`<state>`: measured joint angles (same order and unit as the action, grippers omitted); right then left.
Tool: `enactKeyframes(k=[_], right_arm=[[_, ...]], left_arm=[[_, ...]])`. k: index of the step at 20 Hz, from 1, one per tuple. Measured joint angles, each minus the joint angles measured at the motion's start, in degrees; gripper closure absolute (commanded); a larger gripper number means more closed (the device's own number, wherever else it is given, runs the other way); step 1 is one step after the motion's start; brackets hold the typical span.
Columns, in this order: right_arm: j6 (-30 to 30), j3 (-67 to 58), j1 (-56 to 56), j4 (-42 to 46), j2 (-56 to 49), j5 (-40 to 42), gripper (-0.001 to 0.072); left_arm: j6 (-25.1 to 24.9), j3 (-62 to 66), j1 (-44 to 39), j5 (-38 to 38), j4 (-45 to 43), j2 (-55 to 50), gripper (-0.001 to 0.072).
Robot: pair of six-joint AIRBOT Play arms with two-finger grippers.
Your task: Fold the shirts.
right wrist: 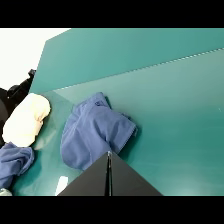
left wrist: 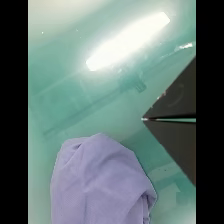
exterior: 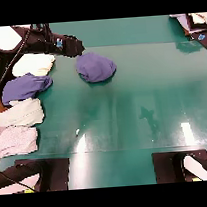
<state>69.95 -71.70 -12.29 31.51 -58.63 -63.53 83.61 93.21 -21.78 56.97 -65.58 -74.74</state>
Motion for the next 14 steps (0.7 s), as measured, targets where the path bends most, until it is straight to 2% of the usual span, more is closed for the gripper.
enactKeyframes(k=[13, 14], right_arm=[[0.02, 0.00, 0.00, -0.02, 0.00, 0.00, 0.0697], [0.00, 0.00, 0.00, -0.04, 0.00, 0.00, 0.0697]], left_arm=[[-0.02, 0.00, 0.00, -0.31, 0.04, 0.00, 0.0682], [-0.02, 0.00, 0.00, -1.05, 0.07, -0.02, 0.0554]])
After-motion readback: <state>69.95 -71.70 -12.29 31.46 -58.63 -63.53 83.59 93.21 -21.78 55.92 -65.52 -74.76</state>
